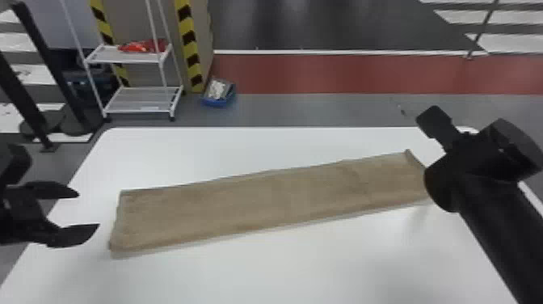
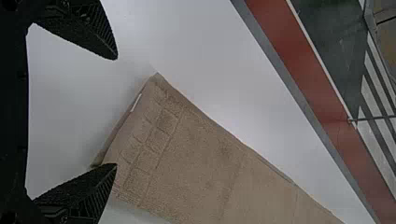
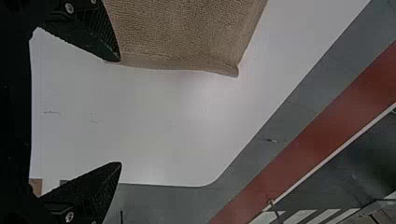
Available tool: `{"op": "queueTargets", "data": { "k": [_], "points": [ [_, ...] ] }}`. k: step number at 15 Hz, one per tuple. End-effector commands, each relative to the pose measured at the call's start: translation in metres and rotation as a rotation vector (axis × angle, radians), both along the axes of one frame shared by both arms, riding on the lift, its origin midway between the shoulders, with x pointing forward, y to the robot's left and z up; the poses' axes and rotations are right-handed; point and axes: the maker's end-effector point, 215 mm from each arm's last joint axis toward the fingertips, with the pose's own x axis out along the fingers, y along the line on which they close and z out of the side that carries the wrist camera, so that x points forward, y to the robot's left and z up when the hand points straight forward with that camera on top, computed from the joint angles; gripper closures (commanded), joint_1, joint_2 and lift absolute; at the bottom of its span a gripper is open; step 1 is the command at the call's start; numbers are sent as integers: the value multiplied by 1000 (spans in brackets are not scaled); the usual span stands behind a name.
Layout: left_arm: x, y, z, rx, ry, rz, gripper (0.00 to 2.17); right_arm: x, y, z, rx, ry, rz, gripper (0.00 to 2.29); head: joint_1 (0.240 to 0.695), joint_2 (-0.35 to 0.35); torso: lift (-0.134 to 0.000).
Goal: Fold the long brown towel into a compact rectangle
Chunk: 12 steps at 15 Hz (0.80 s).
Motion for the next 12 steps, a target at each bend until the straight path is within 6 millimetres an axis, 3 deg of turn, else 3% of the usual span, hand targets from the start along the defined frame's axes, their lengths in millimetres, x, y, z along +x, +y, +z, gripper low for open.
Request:
{"op": "queueTargets", "data": {
  "k": [1,12],
  "points": [
    [0,0,0,0,0,-1,66,0,0,0,2,-1,0,97,695,12,-124],
    [-1,2,0,7,3,-1,66,0,2,-1,5,1,-1,97,695,17,-124]
  ]
}}
